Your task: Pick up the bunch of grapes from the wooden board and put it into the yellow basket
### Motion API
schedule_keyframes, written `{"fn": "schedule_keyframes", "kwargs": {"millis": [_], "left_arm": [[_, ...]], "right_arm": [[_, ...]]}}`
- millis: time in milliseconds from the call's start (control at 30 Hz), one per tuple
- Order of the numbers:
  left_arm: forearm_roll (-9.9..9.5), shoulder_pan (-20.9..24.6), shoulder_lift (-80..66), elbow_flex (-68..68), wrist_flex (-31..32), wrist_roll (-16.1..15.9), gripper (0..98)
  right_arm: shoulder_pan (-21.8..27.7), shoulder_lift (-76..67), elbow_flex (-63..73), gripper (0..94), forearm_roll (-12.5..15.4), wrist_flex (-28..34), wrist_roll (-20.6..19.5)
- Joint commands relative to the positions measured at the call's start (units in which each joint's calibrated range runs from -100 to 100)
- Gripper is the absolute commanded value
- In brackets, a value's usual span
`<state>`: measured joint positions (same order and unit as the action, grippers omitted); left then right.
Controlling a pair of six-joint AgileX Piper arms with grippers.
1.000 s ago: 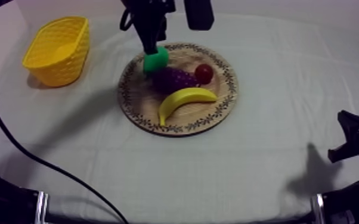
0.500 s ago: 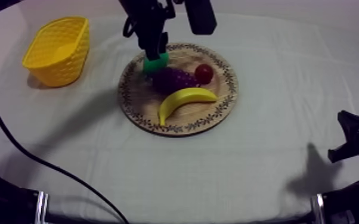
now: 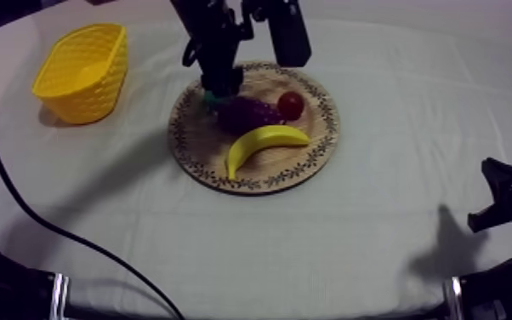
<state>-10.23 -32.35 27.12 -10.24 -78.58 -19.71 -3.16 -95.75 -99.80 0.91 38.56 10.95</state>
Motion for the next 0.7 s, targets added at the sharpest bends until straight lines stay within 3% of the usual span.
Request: {"fn": "schedule_keyframes", "kwargs": {"millis": [0,667], "left_arm": [[-0.34,-0.12,0.37,0.00,0.05,-0.07,79.5],[-2.23,-0.44,8.39,-4.35,0.34,-0.66,80.9]], "right_arm": [[0.02,-0.01,0.02,0.3,0.00,-0.01,0.01],[0.02,-0.01,0.02,0.3,0.00,-0.01,0.01]]}}
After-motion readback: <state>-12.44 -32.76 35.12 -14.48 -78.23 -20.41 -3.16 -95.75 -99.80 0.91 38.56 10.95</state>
